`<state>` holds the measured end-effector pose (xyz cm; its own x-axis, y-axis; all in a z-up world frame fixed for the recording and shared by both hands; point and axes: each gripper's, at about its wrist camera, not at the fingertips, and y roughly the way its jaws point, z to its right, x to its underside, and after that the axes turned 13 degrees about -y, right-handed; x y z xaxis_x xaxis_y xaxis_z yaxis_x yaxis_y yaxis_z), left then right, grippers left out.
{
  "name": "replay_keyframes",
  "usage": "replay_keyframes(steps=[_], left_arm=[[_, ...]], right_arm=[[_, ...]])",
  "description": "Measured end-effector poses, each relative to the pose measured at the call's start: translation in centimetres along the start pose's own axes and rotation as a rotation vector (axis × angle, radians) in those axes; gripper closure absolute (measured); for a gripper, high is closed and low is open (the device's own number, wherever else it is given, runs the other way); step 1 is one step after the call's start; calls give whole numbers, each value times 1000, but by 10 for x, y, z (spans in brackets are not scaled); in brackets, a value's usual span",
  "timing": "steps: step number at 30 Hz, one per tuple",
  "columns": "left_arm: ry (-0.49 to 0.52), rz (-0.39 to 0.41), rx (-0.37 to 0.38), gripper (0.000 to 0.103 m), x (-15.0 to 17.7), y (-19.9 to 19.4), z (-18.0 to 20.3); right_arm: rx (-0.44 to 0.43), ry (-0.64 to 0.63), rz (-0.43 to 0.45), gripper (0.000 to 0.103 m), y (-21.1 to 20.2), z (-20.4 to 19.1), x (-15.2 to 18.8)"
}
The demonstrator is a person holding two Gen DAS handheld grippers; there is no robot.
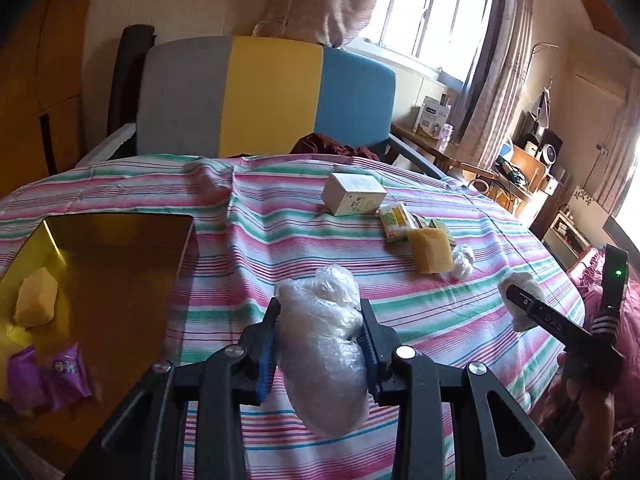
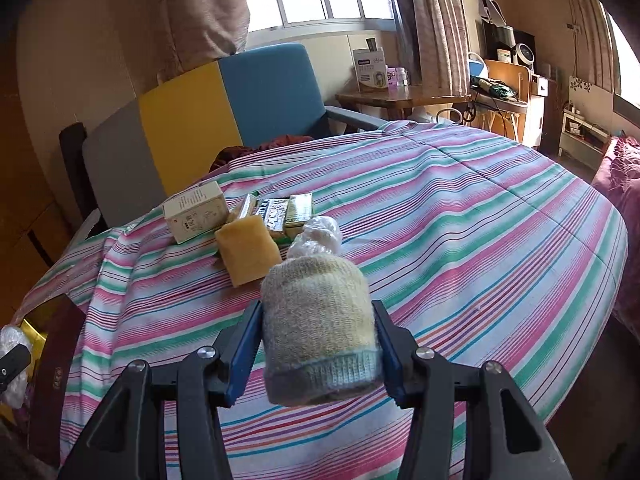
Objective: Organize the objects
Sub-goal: 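Carry the sock roll in the right tool and white bundle in the left tool over the gold tray, then drop the white bundle from the left tool while lowering the sock roll with the right tool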
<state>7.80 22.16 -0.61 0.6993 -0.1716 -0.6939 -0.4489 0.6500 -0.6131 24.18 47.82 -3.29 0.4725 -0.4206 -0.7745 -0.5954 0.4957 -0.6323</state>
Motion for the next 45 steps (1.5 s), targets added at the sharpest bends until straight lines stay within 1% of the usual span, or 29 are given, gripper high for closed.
replay_keyframes(steps=[4, 8, 11, 15, 17, 18, 19, 21, 23, 24, 25, 27, 29, 34, 35, 37, 40, 42, 44, 45], left_arm=[[-50, 43, -39, 67, -11, -15, -31], [-110, 82, -89, 67, -22, -31, -63], [-120, 108, -130, 67, -24, -42, -83], [-157, 110, -173, 67, -27, -51, -112], [-162, 114, -191, 67, -29, -55, -127], [-166, 113, -213, 67, -31, -55, -135], [-179, 103, -242, 67, -34, -55, -145], [-214, 87, -263, 67, -39, -53, -164], [-235, 65, -311, 67, -46, -46, -180], [-252, 49, -322, 67, -49, -41, -188], [-275, 38, -315, 67, -52, -37, -196], [-298, 5, -337, 67, -59, -25, -207], [-324, -26, -330, 67, -68, -12, -219], [-328, -88, -378, 67, -82, 14, -239], [-326, -111, -392, 67, -84, 20, -243], [-343, -115, -417, 65, -84, 23, -250], [-380, -113, -394, 55, -83, 20, -258], [-397, -80, -379, 34, -82, 10, -261], [-409, -34, -360, 24, -81, -5, -261], [-414, -9, -356, 21, -80, -13, -260]], right_arm=[[-16, -27, -6, 50, -5, -18, 3], [-60, -42, -7, 50, -6, -43, 4], [-93, -88, 9, 50, -10, -67, -1], [-144, -140, 16, 50, -14, -103, -4], [-183, -162, 13, 50, -15, -120, -4], [-191, -177, 19, 50, -17, -128, -4], [-203, -190, 21, 50, -18, -136, -4], [-242, -208, 19, 50, -22, -148, -3], [-270, -224, 25, 50, -25, -162, -3], [-289, -232, 21, 50, -25, -169, -2], [-303, -243, 19, 50, -26, -175, -2], [-326, -260, 17, 50, -27, -186, 0], [-352, -269, 10, 50, -28, -196, 3], [-386, -315, 8, 50, -29, -216, 4], [-391, -323, 8, 50, -29, -219, 5], [-405, -327, 1, 50, -28, -224, 4], [-434, -329, -15, 50, -25, -232, 3], [-451, -335, -19, 50, -24, -239, 3], [-476, -341, -24, 50, -24, -247, 5], [-487, -345, -28, 50, -23, -252, 6]])
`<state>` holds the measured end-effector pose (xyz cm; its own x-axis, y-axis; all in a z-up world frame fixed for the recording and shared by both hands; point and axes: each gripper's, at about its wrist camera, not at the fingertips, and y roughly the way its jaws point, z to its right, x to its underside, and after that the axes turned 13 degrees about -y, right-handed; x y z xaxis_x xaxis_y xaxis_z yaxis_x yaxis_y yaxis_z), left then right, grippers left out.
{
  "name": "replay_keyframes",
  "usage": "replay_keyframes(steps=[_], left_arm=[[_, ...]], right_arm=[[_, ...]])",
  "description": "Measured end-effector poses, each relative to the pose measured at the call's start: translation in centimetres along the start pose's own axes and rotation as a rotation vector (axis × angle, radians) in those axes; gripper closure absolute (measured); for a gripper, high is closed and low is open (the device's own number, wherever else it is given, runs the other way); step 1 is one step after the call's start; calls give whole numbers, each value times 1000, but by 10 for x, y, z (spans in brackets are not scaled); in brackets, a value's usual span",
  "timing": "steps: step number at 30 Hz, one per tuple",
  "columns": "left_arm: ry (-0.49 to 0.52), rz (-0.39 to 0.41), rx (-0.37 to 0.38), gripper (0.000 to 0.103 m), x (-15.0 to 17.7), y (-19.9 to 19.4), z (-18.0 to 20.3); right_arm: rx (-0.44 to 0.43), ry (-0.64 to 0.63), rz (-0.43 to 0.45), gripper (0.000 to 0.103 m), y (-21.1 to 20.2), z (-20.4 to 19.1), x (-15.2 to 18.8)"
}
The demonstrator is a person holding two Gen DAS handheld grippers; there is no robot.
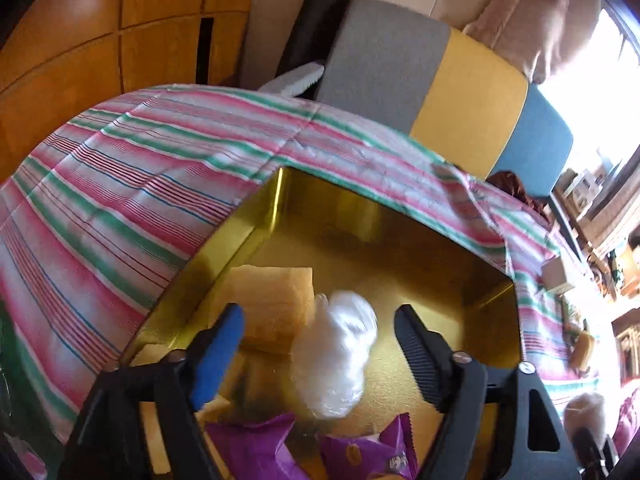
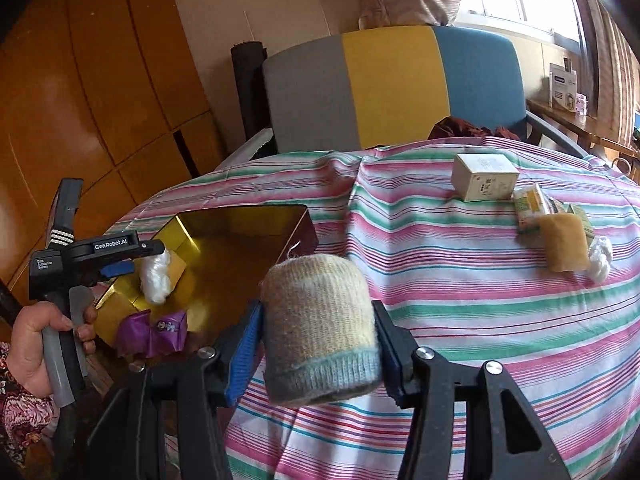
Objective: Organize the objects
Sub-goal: 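Drop the white bundle from the left tool while lowering the sock roll with the right tool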
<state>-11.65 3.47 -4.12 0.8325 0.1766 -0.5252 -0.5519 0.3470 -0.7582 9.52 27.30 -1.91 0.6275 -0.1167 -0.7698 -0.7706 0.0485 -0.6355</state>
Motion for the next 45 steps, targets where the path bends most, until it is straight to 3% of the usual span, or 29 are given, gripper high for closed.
replay_keyframes(steps=[3, 5, 9, 14, 24, 30, 36, 41, 45], left_arm=[[-18, 88, 21, 11, 10, -27, -9], [-14, 136, 7, 10, 20, -41, -14], [-15, 170, -26, 7, 41, -59, -28], [-53, 128, -36, 4, 65, -65, -45], [17, 129, -55, 4, 90, -77, -46], [18, 118, -29, 4, 97, -84, -47], [7, 113, -31, 4, 100, -88, -50], [-17, 91, -38, 4, 100, -85, -58], [-49, 93, -37, 4, 99, -83, -64]], right_arm=[[-28, -17, -11, 50, 8, -12, -2], [-47, -29, -15, 50, 12, -19, -4], [-78, -51, -14, 50, 18, -32, -9], [-109, -82, -38, 50, 29, -47, -13], [-164, -151, -130, 50, 69, -75, -43], [-110, -230, -241, 50, 118, -90, -72], [-58, -219, -300, 49, 163, -91, -94], [-25, -208, -307, 43, 180, -90, -105], [-30, -226, -288, 43, 171, -87, -106]])
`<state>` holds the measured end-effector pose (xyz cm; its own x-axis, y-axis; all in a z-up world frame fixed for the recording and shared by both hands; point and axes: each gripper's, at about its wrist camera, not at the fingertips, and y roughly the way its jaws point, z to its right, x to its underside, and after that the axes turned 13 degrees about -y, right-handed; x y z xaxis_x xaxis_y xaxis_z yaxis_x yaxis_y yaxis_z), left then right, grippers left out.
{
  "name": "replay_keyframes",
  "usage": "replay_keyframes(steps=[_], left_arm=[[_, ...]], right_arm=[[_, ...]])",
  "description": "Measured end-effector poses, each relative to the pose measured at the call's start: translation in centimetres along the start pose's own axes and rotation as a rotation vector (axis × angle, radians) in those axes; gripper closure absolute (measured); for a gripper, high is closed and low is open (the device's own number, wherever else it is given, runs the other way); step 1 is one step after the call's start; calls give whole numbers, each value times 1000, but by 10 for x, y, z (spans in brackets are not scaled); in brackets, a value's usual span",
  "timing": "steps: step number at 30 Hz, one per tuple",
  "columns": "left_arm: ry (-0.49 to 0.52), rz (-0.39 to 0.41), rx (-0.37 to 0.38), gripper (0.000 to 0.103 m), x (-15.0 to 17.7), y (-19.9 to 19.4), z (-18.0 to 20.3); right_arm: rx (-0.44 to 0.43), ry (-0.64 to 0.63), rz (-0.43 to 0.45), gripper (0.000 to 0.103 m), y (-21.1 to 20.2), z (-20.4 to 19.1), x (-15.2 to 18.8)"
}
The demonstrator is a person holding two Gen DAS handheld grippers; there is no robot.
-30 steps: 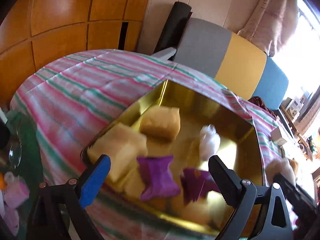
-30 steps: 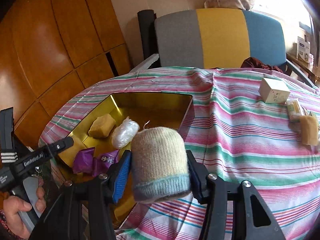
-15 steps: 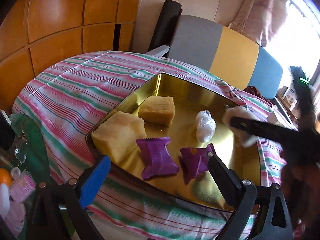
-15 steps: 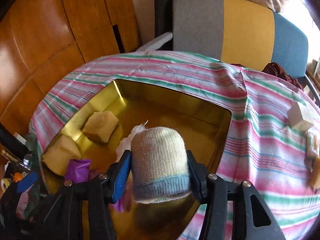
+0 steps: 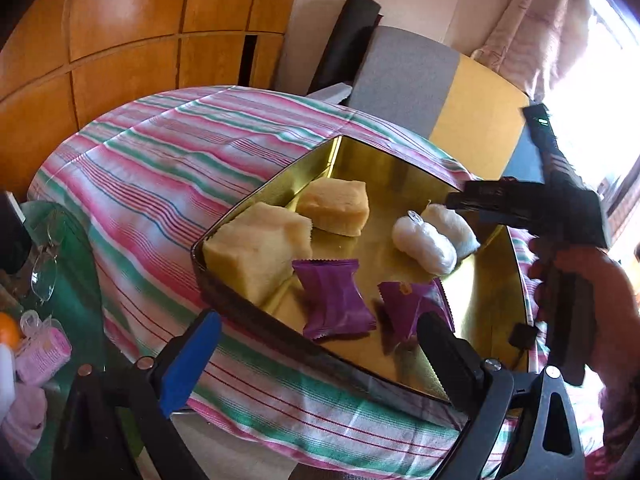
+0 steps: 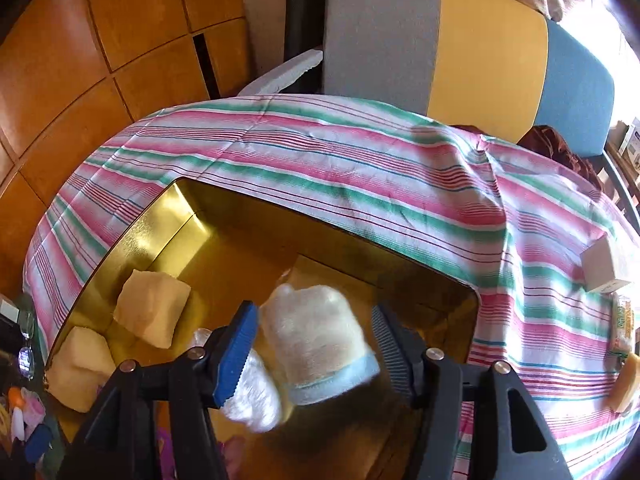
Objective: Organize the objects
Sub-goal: 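Drop the white bundle from the left tool while lowering the sock roll with the right tool, then move the right tool back toward the second white plastic bundle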
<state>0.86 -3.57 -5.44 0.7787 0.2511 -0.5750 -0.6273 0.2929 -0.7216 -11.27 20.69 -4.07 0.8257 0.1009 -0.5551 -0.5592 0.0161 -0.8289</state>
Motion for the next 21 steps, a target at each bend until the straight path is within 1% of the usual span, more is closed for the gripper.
replay_keyframes(steps=[3, 7, 14, 21], left_arm=[[-9, 4, 5, 4, -1, 1, 4], [15, 8, 18, 4, 2, 0, 15], [68, 17, 42, 3, 10, -8, 35], [87, 3, 62, 2, 17, -11, 50]], right_arm=[[-2, -5, 47, 43, -18, 2, 7], [-21, 7, 70, 43, -36, 4, 18], [-57, 48, 84, 42, -54, 4, 40], [-30, 63, 84, 43, -66, 14, 63]])
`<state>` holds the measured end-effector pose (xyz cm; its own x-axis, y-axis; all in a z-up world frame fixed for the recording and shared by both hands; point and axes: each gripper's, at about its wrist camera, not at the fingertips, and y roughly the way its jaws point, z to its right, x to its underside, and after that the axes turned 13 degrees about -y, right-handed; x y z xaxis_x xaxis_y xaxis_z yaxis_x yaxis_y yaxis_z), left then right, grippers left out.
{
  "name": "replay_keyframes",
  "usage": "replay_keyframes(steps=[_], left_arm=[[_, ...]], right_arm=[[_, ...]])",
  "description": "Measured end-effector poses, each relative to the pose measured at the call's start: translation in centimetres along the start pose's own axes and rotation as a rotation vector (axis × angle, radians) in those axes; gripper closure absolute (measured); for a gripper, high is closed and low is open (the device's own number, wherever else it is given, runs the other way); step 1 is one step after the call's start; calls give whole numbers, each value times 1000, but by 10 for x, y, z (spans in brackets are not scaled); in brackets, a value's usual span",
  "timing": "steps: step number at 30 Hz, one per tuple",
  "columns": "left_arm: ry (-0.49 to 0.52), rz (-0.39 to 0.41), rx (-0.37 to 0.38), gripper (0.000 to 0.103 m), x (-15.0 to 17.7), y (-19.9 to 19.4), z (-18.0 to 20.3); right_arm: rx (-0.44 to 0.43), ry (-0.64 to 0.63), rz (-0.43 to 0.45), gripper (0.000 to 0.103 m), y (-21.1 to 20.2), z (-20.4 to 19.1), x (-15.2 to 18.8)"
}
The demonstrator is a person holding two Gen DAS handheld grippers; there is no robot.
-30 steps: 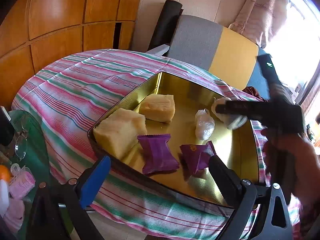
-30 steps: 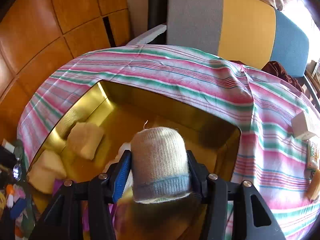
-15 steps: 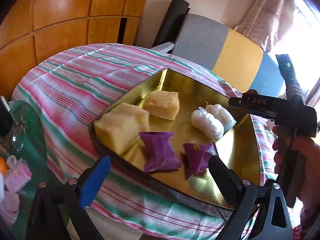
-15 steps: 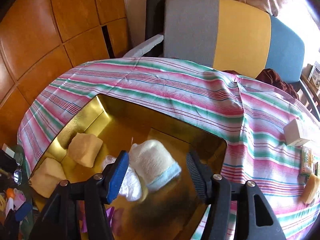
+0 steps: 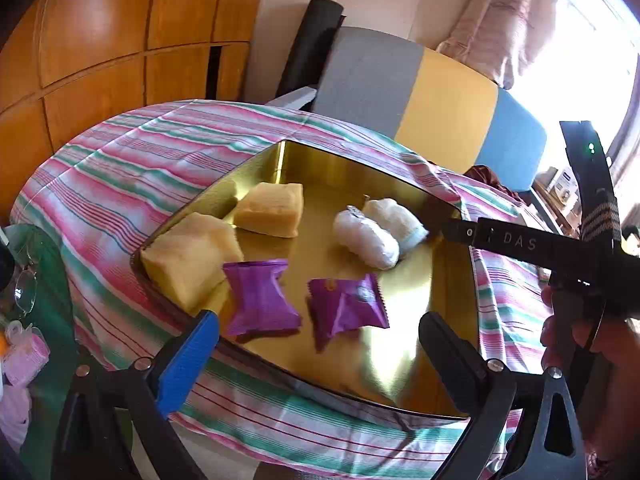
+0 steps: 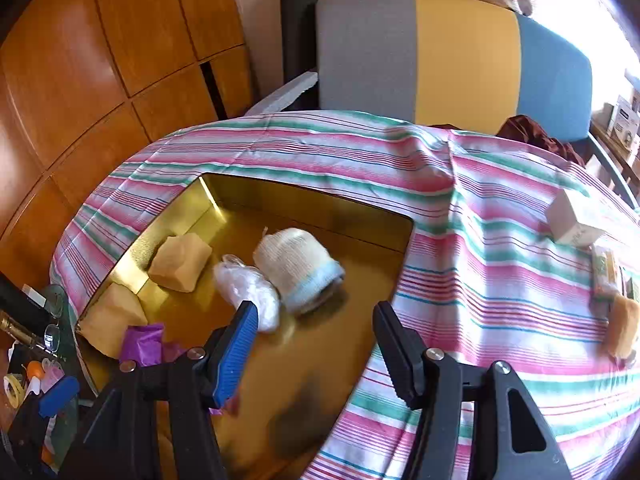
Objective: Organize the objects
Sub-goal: 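Move the right tool back toward the second white plastic bundle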
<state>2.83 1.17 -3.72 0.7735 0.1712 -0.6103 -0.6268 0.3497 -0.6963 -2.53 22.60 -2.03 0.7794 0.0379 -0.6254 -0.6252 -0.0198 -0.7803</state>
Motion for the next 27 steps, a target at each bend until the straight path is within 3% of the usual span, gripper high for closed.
replay_keyframes(steps=[10, 20, 27], left_arm=[[66, 1, 30, 2, 8, -4, 34], [178, -45, 123, 2, 28, -2, 99], [282, -67, 143, 1, 48, 1, 143]], right_arm=[[69, 92, 37, 42, -31, 45, 39], [176, 285, 33, 42, -62, 121, 101], [254, 431, 32, 42, -77, 178, 153]])
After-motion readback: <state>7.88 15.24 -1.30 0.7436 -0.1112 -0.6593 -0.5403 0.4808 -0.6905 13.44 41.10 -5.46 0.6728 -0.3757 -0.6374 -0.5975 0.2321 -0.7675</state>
